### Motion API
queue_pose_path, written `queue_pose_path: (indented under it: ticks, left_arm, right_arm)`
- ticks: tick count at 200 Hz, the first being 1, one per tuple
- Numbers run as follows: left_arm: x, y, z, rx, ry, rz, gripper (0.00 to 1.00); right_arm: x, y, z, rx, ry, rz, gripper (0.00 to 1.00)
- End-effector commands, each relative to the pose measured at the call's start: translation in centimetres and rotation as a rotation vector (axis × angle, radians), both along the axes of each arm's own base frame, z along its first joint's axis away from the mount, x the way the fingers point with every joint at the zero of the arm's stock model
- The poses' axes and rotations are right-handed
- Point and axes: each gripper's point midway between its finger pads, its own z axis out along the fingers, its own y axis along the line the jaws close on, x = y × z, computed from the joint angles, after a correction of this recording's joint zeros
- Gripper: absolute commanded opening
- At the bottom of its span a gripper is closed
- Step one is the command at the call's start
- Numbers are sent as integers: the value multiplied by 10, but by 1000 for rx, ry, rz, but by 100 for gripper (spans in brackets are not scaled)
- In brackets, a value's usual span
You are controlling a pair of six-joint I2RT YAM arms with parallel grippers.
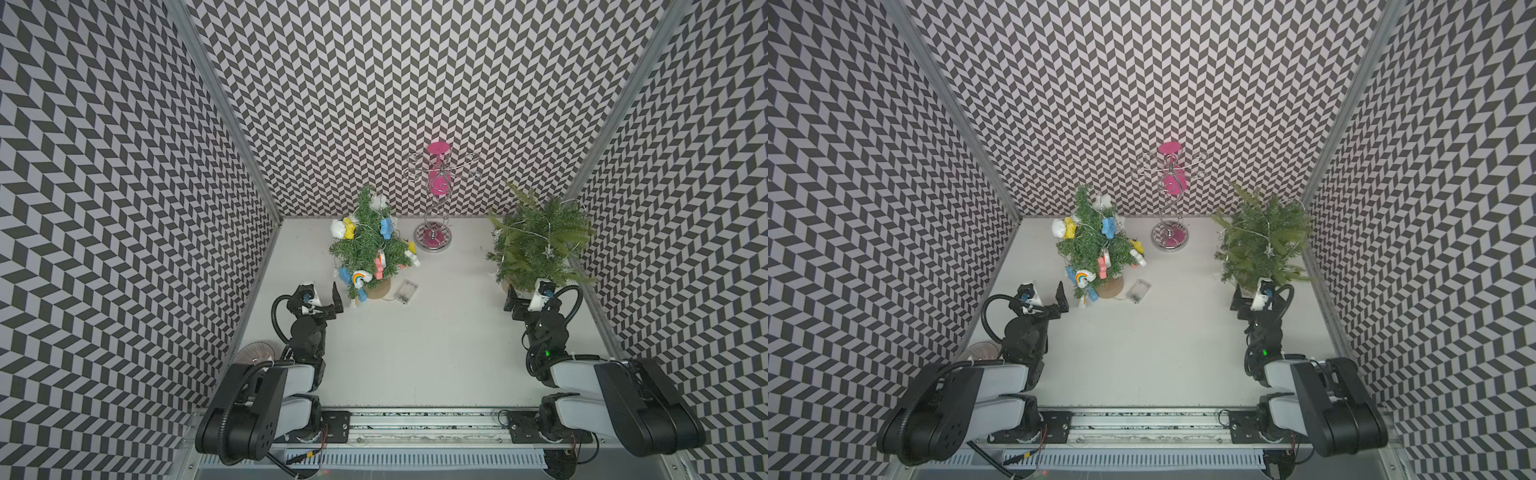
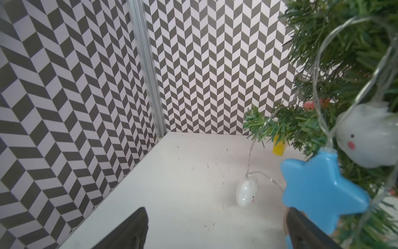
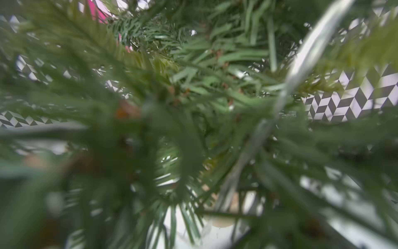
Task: Wrap string light around the christmas tree
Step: Reset both arms
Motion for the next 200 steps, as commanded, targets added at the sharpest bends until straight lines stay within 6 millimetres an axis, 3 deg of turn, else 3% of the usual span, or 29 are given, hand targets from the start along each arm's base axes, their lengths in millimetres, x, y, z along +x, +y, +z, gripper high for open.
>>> queue_pose_path:
  ticks: [1, 23, 48, 66, 82, 101, 106, 129, 138, 200]
  left_arm:
    - [13, -6, 14, 18, -36, -36, 100]
    - [14, 1, 8, 12, -63, -22, 100]
    - [29, -3, -5, 25, -20, -39, 99]
    - [43, -2, -13, 21, 29, -38, 99]
    - [54, 5, -21, -26, 84, -65, 99]
    - [53, 6, -20, -21, 73, -64, 100]
    - [53, 5, -19, -21, 71, -65, 99]
    - [54, 6, -20, -24, 78, -64, 100]
    - [53, 6, -21, -24, 79, -64, 99]
    - [52, 5, -20, -21, 72, -65, 100]
  right_arm:
    - [7, -1, 43, -1, -164, 1, 99]
    - [11, -8, 40, -3, -142, -20, 100]
    - [9, -17, 37, 19, -177, -58, 100]
    - [16, -22, 23, 31, -144, -75, 99]
    - [19, -24, 26, 30, -185, -86, 99]
    - [37, -24, 11, 24, -70, -95, 99]
    - [45, -23, 15, 17, -59, -94, 99]
    - [41, -22, 26, 17, -130, -94, 99]
    - [32, -23, 19, 13, -130, -97, 99]
    - [37, -23, 16, 14, -109, -110, 99]
